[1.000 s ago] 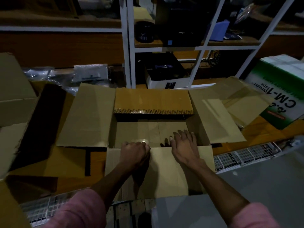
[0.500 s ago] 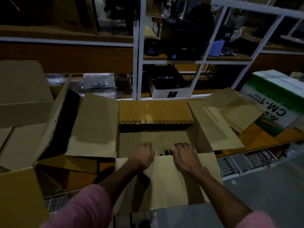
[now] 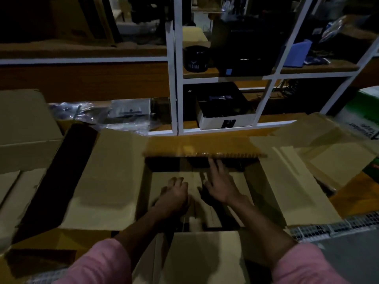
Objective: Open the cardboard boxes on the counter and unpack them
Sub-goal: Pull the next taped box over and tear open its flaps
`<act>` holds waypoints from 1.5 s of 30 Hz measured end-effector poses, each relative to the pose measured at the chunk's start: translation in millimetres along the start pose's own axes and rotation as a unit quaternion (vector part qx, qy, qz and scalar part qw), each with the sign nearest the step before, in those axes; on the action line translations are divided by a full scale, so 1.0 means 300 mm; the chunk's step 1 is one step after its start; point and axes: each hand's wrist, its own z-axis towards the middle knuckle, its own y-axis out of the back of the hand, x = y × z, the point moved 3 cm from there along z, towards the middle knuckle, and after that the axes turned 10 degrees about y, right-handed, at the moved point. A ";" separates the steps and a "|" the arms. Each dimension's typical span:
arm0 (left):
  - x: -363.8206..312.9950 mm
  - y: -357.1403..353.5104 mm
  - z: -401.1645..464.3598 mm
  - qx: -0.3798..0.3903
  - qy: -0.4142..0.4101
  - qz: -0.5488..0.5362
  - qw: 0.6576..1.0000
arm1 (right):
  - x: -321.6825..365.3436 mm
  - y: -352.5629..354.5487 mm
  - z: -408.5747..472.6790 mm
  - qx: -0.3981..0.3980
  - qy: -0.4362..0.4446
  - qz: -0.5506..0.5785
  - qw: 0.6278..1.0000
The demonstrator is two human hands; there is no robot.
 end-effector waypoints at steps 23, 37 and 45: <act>0.110 0.132 0.477 -0.030 0.105 0.008 0.994 | -0.176 0.085 0.424 0.006 0.007 -0.053 0.999; 0.061 0.097 0.104 -0.042 0.104 -0.054 0.992 | -0.045 0.079 -0.039 -0.022 -0.034 -0.015 0.999; 0.082 0.000 -0.411 -0.180 0.102 -0.077 0.975 | 0.062 0.047 -0.547 -0.137 -0.080 -0.043 0.986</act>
